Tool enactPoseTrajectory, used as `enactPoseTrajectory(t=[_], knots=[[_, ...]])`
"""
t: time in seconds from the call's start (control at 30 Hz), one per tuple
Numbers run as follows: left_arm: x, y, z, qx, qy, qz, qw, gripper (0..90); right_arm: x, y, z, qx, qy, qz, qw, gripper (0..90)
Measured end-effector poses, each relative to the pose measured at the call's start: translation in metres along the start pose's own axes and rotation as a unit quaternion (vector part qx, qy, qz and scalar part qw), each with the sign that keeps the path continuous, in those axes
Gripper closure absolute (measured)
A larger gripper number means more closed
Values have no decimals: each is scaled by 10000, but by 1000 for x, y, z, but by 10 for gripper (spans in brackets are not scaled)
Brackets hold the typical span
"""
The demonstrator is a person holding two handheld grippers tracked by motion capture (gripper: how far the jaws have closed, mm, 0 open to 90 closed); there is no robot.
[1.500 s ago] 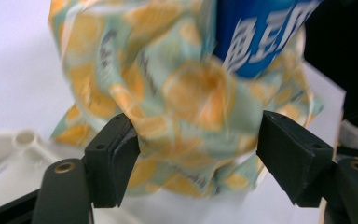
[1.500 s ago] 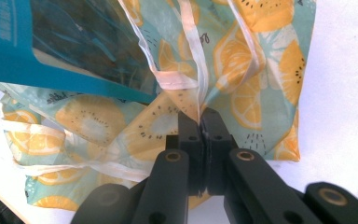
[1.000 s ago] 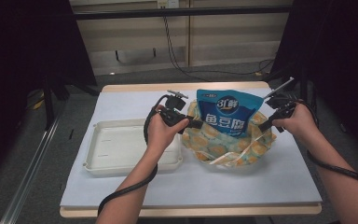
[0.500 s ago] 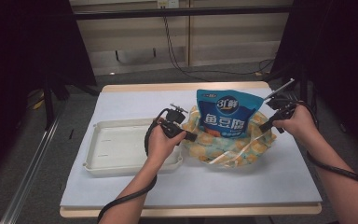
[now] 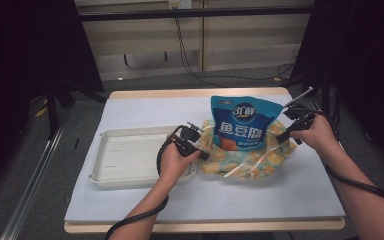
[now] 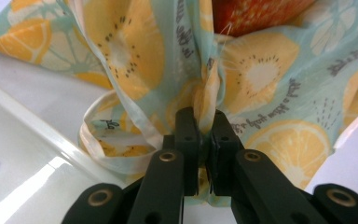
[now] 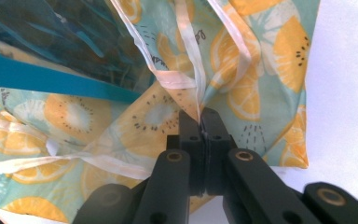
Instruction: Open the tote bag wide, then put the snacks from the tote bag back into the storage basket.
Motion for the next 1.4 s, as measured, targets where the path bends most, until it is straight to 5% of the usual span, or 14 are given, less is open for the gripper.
enactPoseTrajectory(t=[0.27, 0.5, 0.67, 0.7, 0.87, 1.0, 1.07, 1.27, 1.4], knots=[[2, 0, 0, 59, 41, 126, 9999, 811, 0, 0, 1, 111, -37, -7, 9999, 845], [6, 18, -12, 368, 96, 95, 9992, 618, -3, 10, 0, 339, -98, -63, 9994, 624], [10, 28, -21, 494, 31, 234, 9985, 464, -6, 20, -2, 549, 86, -62, 9984, 458], [12, 29, -23, 571, 154, 269, 9979, 459, -8, 22, -1, 569, 89, -81, 9983, 427], [12, 40, -30, 543, 131, 209, 9982, 317, -11, 30, 2, 710, 247, -80, 9971, 294], [9, 49, -33, 349, -70, 132, 9993, 268, -16, 36, 6, 823, 287, -121, 9961, 203], [11, 53, -39, 472, -80, 284, 9984, 234, -17, 37, 8, 866, 317, -142, 9956, 175], [9, 66, -52, 530, -225, 61, 9983, 160, -25, 42, 16, 907, 425, -282, 9946, 63], [7, 72, -60, 459, -426, -25, 9980, 149, -24, 44, 22, 843, 422, -200, 9954, 65]])
Point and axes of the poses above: each handheld gripper's, and its own axes: y roughly backward along the jaws, z roughly out of its underside, x roughly to its right, the point moved 10 cm from there along -y, roughly forward along the jaws
